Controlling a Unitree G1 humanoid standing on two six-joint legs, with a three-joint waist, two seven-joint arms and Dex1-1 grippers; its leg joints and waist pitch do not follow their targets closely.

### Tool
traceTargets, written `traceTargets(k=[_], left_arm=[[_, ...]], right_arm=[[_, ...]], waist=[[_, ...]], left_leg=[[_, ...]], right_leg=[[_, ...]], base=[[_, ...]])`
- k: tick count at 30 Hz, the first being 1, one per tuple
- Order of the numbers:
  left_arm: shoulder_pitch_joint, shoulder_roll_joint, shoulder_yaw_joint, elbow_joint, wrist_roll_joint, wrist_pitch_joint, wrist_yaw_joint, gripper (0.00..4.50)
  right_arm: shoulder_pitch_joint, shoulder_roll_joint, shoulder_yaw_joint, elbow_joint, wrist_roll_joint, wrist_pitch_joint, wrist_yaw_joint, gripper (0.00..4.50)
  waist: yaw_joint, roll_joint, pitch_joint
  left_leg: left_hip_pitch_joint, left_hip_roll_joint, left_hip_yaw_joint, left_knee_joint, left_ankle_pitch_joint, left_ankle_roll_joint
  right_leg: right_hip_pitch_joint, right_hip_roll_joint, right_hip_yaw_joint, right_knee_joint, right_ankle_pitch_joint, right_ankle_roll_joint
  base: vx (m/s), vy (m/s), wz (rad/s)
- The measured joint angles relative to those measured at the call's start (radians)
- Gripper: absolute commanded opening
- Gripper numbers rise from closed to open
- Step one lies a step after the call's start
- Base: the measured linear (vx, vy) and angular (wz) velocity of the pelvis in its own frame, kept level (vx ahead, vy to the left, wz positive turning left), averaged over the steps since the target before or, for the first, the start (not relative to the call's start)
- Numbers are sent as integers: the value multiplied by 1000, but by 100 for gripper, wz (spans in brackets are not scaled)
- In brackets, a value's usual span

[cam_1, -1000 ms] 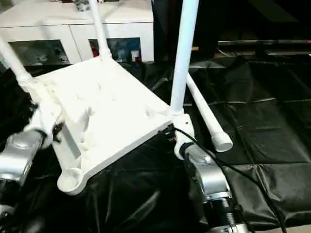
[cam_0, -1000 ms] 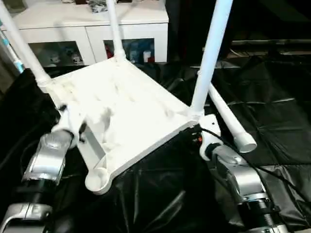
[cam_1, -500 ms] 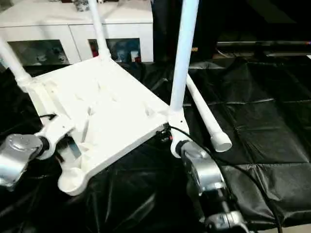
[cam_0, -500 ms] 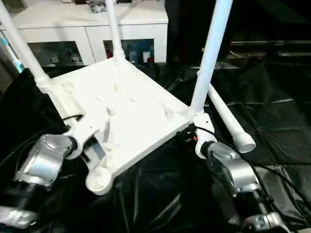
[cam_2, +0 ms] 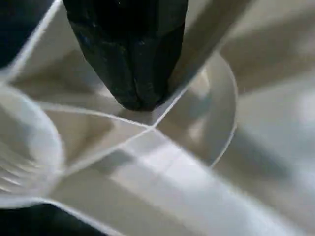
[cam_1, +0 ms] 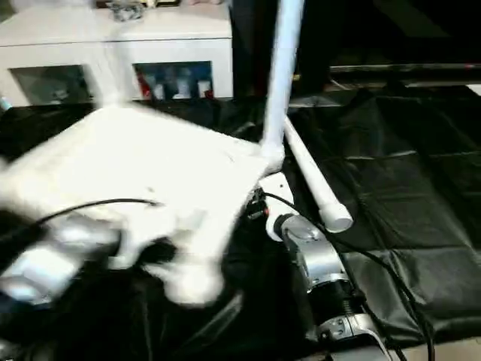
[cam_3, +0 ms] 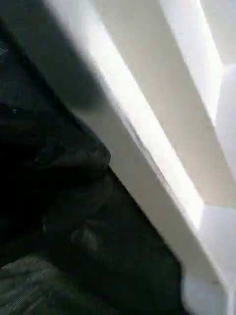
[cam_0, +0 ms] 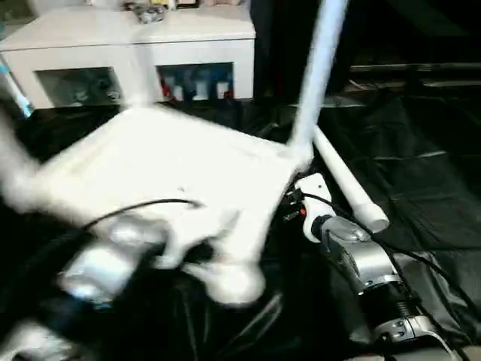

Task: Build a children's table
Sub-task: Rotate table base

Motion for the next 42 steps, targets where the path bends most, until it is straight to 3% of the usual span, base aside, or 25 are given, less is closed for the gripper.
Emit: traceTargets(k=[6,11,15,18,20,21,22,23,26,27,32,36,42], left_arm=[[-117,-117,-26,201,48,-138,120,0],[-211,-109,-21,380,137,-234,293,0],[-217,-37,18,433,159,-247,326,0],[-203,-34,56,434,135,-282,314,0],[-176,-53,115,404,64,-301,283,0],[-169,-69,136,382,25,-302,270,33],[-161,-84,163,358,-14,-282,265,33],[-149,-99,196,325,-57,-250,265,41],[-130,-139,269,237,-142,-158,298,59],[-124,-147,289,211,-157,-131,320,79],[-77,-179,322,138,-171,-53,384,88],[-17,-209,323,26,-205,41,418,119],[-11,-243,319,-42,-221,95,448,176]], right_arm=[[-3,7,10,0,0,-9,14,6],[-3,13,13,-3,-3,-29,-24,6],[-2,9,-63,-61,8,-17,-87,6],[-2,11,-106,-108,24,4,-121,6],[-2,7,-112,-147,33,36,-123,6],[-5,-3,-117,-164,40,46,-121,0],[-9,-11,-121,-179,48,54,-119,0],[-21,-18,-125,-191,54,65,-119,32],[-90,-53,-152,-199,57,86,-120,44],[-118,-67,-166,-195,56,100,-128,71],[-208,-124,-194,-122,40,171,-164,86],[-283,-179,-203,0,31,261,-182,119],[-364,-202,-238,135,48,376,-180,174]], waist=[[-11,3,1],[-20,6,3],[-17,8,3],[-12,8,3],[-7,9,4],[-1,9,4],[3,10,5],[6,12,6],[9,15,7],[9,15,7],[8,14,7],[9,12,8],[9,7,9]], left_leg=[[1,1,-2,-1,1,-2],[3,1,-4,-1,1,-2],[4,1,-4,-1,1,-2],[3,0,-4,-1,1,-2],[3,0,-3,0,1,-2],[3,0,-3,0,1,-2],[3,0,-3,0,1,-2],[3,0,-2,0,1,-2],[3,0,-2,0,1,-2],[4,1,-2,0,1,-2],[4,1,-2,0,1,-2],[3,1,-1,1,1,-2],[2,1,-1,2,1,-2]], right_leg=[[-1,1,-2,2,0,0],[-1,1,-3,2,-2,3],[0,1,-3,2,-2,3],[0,1,-3,1,0,-1],[0,0,-3,1,1,-2],[0,0,-2,1,2,-3],[0,0,-2,1,2,-3],[0,0,-2,1,2,-3],[0,0,-2,2,2,-3],[0,0,-2,2,2,-3],[0,0,-2,2,1,-2],[-1,0,-2,2,1,-2],[-1,0,-2,2,1,-2]], base=[[0,0,0],[0,0,0],[0,0,0],[0,0,0],[0,0,0],[0,0,0],[0,0,0],[0,0,0],[0,0,0],[0,0,0],[0,0,0],[0,0,0],[0,0,0]])
